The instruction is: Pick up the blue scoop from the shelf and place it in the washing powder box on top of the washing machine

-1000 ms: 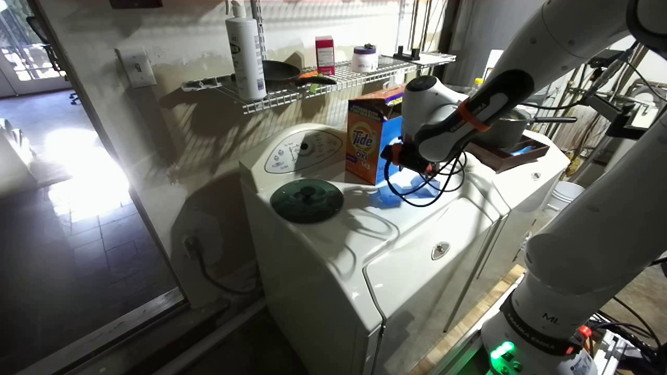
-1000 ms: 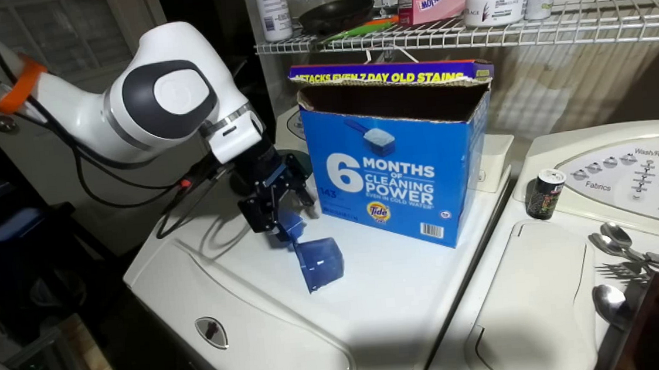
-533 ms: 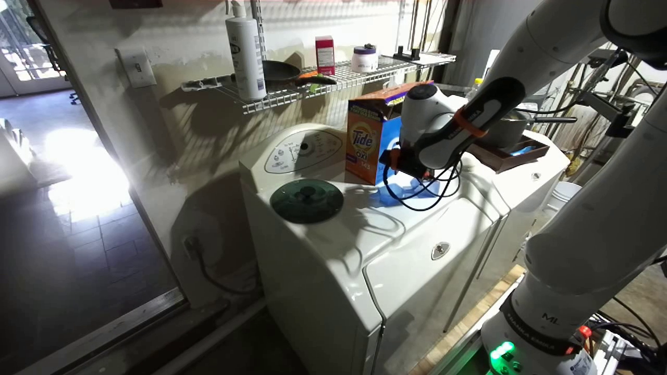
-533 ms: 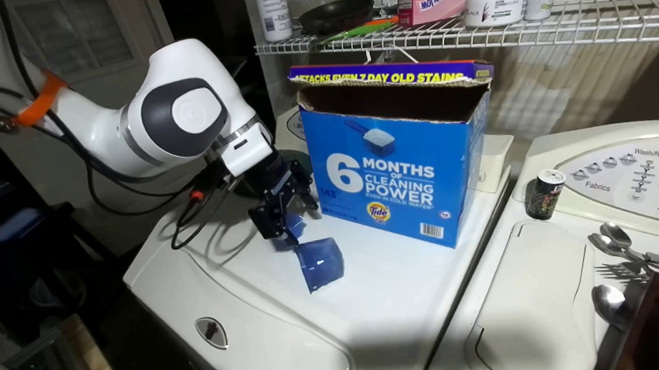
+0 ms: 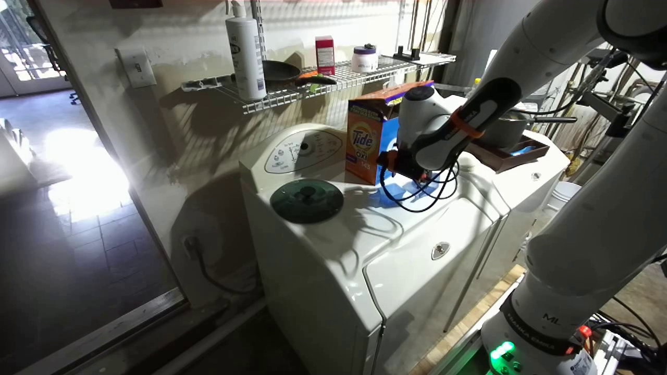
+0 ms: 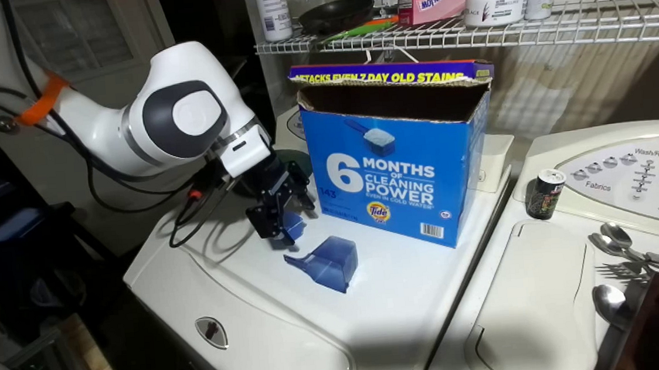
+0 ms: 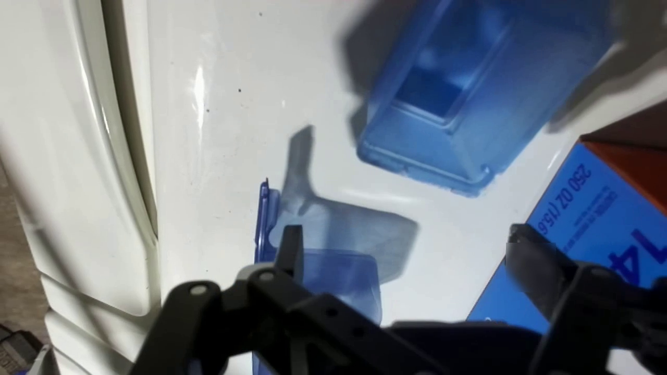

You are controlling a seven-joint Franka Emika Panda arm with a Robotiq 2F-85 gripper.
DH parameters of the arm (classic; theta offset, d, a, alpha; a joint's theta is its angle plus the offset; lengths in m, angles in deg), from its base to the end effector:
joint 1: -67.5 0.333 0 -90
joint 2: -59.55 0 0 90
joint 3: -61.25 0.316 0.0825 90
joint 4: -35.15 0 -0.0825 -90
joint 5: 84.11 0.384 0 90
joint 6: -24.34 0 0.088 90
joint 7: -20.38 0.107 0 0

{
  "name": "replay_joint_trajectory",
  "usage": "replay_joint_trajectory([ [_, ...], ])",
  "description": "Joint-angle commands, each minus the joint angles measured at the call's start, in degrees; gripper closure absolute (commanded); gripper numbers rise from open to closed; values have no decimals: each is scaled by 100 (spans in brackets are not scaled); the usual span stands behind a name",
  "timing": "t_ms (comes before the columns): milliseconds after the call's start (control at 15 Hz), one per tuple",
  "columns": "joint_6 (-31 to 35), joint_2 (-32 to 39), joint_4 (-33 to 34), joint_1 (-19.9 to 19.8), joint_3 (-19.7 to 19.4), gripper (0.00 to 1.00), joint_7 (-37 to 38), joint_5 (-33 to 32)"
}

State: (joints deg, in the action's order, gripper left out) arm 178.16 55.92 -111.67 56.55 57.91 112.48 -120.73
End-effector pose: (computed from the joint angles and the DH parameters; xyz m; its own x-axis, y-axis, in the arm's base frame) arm 0.4502 -0.0949 0.3029 0.2296 -0.9077 0.3512 -0.9561 -0.2779 -0.0931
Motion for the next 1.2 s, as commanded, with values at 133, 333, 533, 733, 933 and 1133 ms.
replay_joint_trajectory([
  [133, -175, 25, -73, 185, -39, 0, -366, 671],
  [333, -210, 63, -146, 217, -57, 0, -696, 1130],
  [533, -349, 45, -203, 196, -71, 0, -959, 1258],
  [733, -651, -37, -199, 159, -97, 0, -1054, 1079],
  [933, -926, -84, -189, 164, -116, 0, -1172, 1101],
  [1133, -1253, -147, -163, 141, -119, 0, -1130, 962],
])
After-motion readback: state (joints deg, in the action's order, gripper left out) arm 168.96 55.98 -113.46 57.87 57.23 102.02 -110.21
